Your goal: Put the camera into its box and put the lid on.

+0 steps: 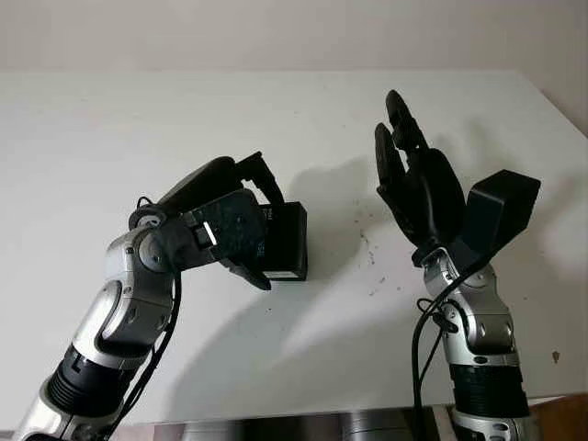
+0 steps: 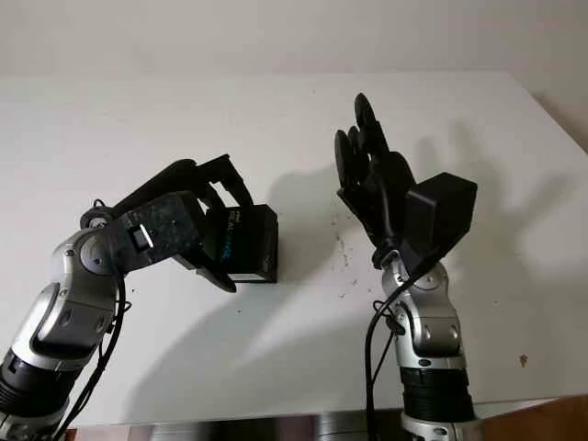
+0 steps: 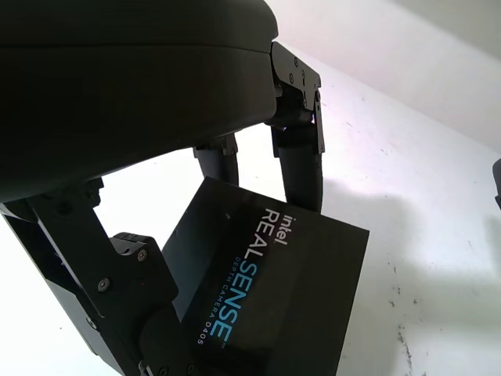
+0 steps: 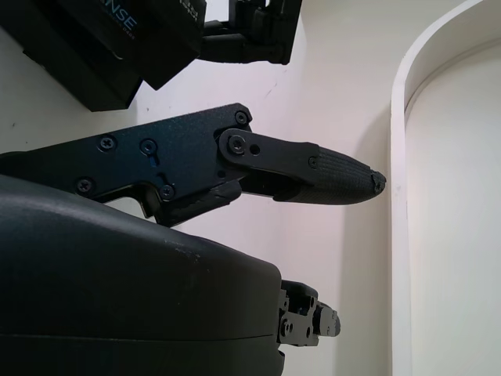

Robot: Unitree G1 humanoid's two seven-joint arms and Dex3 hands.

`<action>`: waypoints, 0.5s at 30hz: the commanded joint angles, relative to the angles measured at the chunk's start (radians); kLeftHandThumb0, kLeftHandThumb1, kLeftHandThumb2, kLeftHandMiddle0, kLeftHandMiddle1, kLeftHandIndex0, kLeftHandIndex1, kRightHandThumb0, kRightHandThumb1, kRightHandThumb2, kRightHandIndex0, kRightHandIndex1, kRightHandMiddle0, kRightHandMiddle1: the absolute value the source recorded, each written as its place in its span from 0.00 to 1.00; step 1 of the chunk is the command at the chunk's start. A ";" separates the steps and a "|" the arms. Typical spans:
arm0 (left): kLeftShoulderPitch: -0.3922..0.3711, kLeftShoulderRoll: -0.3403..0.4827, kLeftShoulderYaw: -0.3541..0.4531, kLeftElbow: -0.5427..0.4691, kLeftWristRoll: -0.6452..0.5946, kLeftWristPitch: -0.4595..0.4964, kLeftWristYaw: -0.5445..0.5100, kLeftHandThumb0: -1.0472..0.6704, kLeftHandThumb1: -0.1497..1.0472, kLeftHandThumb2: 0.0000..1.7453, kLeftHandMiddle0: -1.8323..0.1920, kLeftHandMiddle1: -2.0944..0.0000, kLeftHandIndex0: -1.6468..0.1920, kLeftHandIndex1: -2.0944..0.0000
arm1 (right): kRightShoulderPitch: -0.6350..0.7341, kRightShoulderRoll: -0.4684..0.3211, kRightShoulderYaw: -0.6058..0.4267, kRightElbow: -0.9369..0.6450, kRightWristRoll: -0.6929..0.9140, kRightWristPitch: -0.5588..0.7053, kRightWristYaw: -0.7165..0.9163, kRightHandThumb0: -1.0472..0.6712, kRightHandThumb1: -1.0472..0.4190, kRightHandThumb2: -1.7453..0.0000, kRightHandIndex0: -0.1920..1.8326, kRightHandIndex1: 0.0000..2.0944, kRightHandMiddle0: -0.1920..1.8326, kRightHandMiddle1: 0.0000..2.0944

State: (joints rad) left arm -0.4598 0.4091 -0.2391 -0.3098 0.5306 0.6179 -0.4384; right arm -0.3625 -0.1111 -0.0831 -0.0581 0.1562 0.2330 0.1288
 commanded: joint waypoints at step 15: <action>-0.006 -0.032 -0.012 0.050 0.000 0.022 0.031 0.52 0.89 0.03 0.82 0.17 0.77 0.20 | 0.007 0.009 0.010 -0.004 -0.005 -0.017 -0.014 0.23 0.00 0.68 0.04 0.03 0.06 0.03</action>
State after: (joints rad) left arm -0.4604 0.3843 -0.2504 -0.2766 0.5364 0.6393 -0.4109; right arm -0.3608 -0.1025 -0.0732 -0.0567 0.1529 0.2230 0.1150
